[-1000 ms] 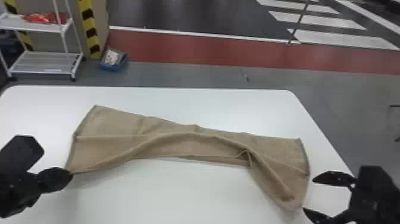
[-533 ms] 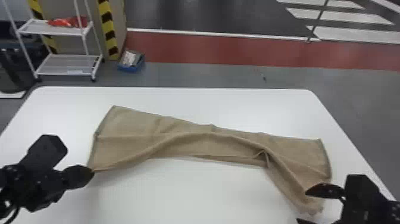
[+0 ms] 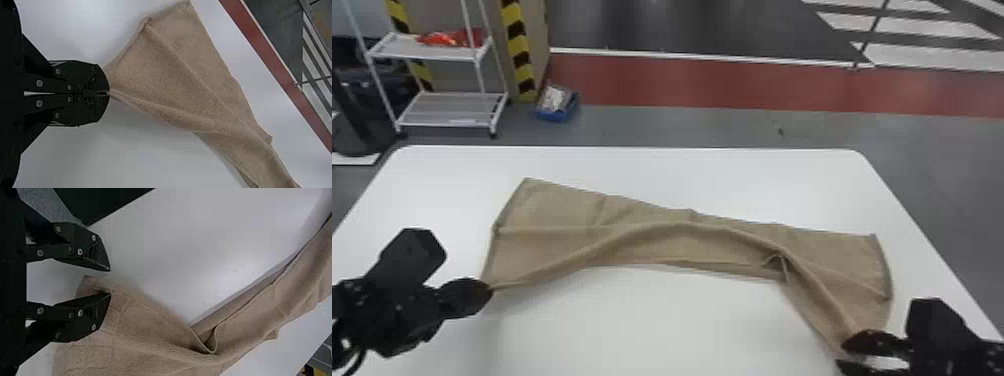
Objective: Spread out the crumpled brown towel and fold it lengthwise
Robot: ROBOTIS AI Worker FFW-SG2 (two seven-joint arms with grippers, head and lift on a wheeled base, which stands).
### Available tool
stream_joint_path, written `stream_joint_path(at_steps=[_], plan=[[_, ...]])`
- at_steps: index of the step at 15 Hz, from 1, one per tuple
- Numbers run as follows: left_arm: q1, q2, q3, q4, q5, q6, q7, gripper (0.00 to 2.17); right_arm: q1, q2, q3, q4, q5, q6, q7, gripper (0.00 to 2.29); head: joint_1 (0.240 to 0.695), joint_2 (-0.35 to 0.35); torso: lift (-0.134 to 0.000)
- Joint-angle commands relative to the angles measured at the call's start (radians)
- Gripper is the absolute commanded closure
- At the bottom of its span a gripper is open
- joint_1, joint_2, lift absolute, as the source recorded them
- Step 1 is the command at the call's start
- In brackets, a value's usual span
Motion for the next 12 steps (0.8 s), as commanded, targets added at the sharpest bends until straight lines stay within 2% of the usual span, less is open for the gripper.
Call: stream_joint_path(at_steps=[1,3,5,8,12], plan=[[0.001,-0.001,0.003,-0.001,0.0,-0.002,0.0,1.38,-0.004,-0.002,-0.009,-0.003,-0.002,-0.003,0.004,1.54,0.695,-0.121,-0.124],[0.002,0.001,0.022,0.001,0.006,-0.005,0.0,1.38,-0.002,-0.007,-0.058,-0.021,-0.047,-0.003,0.018,1.54,0.695,-0.123,-0.124],[0.001,0.002,0.046,0.001,0.017,-0.005,-0.002,1.38,-0.001,-0.016,-0.133,-0.04,-0.1,-0.012,0.02,1.83,0.695,-0.126,-0.124],[0.001,0.01,0.08,0.001,0.032,-0.008,-0.005,1.38,-0.001,-0.034,-0.224,-0.046,-0.151,-0.018,0.033,1.83,0.695,-0.148,-0.124],[0.015,0.028,0.14,-0.008,0.043,-0.008,-0.031,1.38,-0.009,-0.08,-0.3,-0.017,-0.186,-0.036,0.038,1.83,0.695,-0.179,-0.124]])
